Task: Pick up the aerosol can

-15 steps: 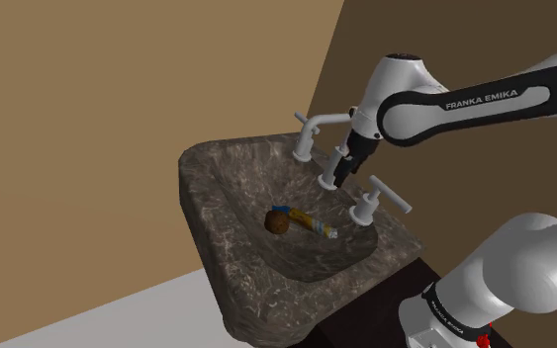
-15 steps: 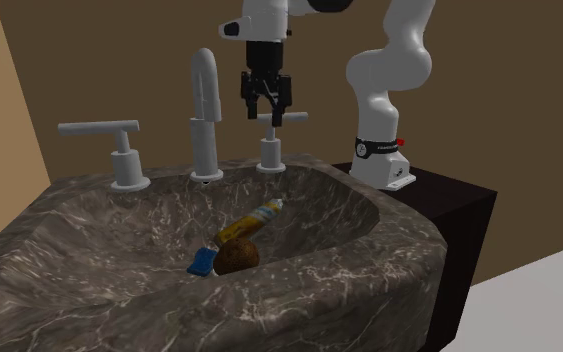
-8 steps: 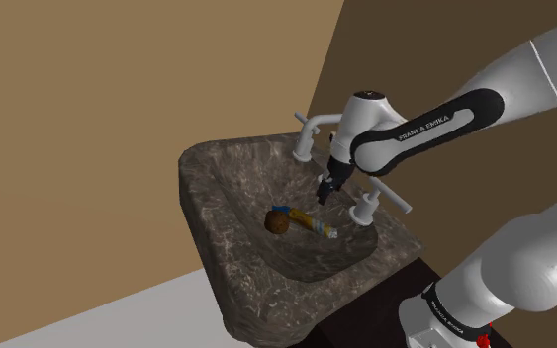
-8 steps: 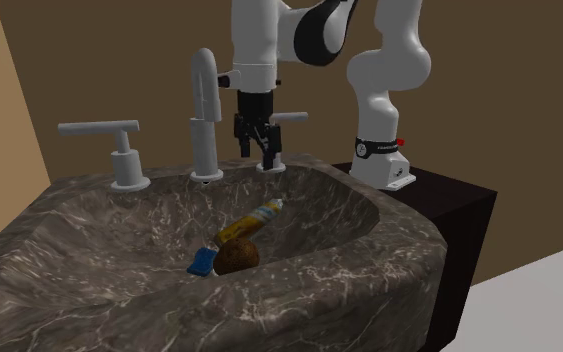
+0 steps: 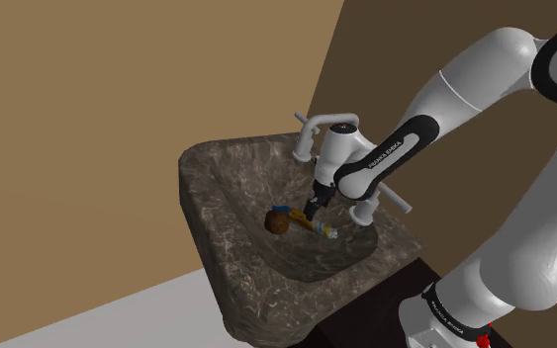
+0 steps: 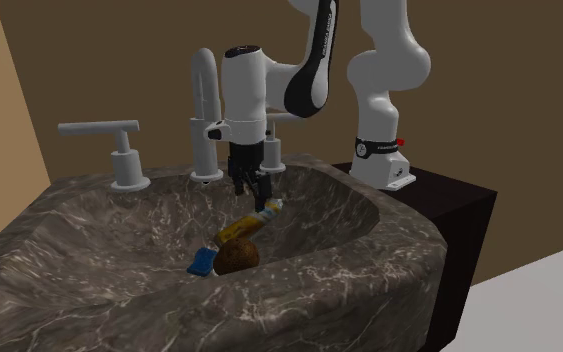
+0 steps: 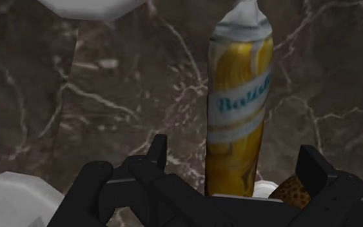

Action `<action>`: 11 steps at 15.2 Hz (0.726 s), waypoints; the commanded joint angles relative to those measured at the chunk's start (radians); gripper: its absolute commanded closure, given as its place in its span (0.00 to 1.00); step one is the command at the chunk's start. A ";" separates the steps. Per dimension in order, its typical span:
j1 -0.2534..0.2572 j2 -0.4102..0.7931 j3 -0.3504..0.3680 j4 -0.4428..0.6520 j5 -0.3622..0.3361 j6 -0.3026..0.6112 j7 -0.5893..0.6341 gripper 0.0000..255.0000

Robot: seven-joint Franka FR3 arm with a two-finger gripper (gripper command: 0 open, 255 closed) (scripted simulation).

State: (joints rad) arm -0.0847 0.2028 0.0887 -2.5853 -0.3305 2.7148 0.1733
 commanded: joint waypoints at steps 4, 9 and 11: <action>0.033 0.115 -0.041 0.027 -0.078 0.078 0.076 0.00; 0.059 0.192 -0.076 0.050 -0.120 0.133 0.116 0.00; 0.061 0.193 -0.076 0.050 -0.121 0.134 0.118 1.00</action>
State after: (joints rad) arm -0.0256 0.3923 0.0141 -2.5362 -0.4491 2.8455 0.2886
